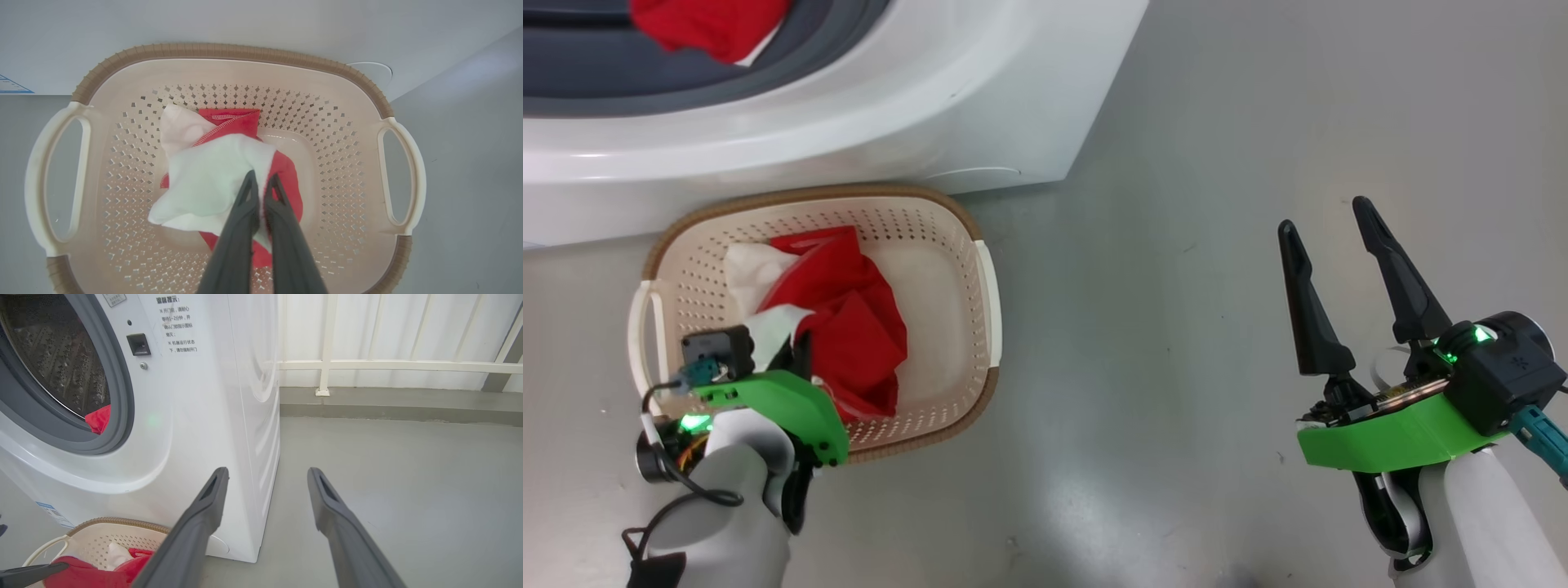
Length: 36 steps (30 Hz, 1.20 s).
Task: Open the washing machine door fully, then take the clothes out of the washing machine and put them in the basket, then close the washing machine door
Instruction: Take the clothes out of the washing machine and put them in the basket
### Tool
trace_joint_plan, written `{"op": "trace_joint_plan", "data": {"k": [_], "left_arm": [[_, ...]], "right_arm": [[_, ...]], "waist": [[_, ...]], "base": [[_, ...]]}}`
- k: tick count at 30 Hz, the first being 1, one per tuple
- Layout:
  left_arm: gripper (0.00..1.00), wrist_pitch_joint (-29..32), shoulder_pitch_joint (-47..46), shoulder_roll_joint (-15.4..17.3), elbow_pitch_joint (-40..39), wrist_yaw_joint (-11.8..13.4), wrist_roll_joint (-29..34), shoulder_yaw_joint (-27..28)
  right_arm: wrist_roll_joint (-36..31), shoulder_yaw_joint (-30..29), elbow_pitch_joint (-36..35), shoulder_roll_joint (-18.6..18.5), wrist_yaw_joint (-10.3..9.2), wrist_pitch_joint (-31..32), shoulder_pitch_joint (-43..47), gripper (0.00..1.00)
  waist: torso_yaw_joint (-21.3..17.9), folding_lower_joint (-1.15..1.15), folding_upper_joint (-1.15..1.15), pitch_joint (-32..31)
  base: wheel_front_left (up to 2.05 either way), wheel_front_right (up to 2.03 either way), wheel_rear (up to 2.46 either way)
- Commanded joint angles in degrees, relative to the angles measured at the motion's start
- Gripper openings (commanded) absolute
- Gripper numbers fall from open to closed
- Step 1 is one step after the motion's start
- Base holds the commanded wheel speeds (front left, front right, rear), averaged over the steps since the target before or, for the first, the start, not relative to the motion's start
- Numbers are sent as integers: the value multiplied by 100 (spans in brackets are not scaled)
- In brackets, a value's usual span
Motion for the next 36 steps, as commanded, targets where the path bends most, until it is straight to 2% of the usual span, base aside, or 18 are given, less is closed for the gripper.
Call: {"op": "trace_joint_plan", "data": {"k": [1,2,3,4,5,6,7,8,9,17,22,32,36], "left_arm": [[0,-74,-56,222,-38,53,18,161],[11,-74,-65,230,-43,70,37,166],[37,-74,-72,235,-55,85,51,176],[45,-74,-75,238,-57,92,68,179],[59,-74,-83,243,-50,109,95,171],[59,-74,-83,243,-50,109,95,171],[79,-74,-94,245,-44,125,119,166],[92,-75,-100,243,-16,121,139,153],[100,-75,-113,242,20,104,158,134],[100,-75,-230,269,97,27,272,16],[100,-75,-135,330,-364,78,311,121],[100,-75,377,256,-1063,244,177,575],[100,-75,654,237,-1576,287,260,709]], "right_arm": [[37,146,-135,-34,34,-36,-48,100],[35,143,-132,-34,34,-36,-51,100],[33,138,-130,-34,34,-36,-53,100],[33,135,-128,-34,34,-36,-56,100],[35,135,-125,-34,34,-36,-59,100],[35,135,-125,-34,34,-36,-59,100],[38,138,-120,-34,34,-36,-62,100],[43,145,-112,-34,34,-36,-65,100],[49,151,-104,-34,34,-36,-69,100],[115,171,-44,-34,34,-36,-94,100],[187,148,-10,-34,34,-36,-71,100],[223,98,76,-34,34,-36,76,100],[204,68,95,-34,34,-36,150,100]], "waist": [[-60,0,0,75],[-65,0,0,89],[-67,0,0,102],[-69,0,0,112],[-70,0,0,118],[-70,0,0,118],[-71,0,0,120],[-73,0,0,119],[-73,0,0,116],[-41,0,0,26],[5,0,0,-92],[125,0,0,-557],[170,0,0,-761]], "base": [[0,0,0],[0,0,0],[0,0,0],[0,0,0],[0,0,0],[0,0,0],[0,0,0],[0,0,0],[0,0,0],[0,0,0],[0,0,0],[0,0,0],[0,0,0]]}}
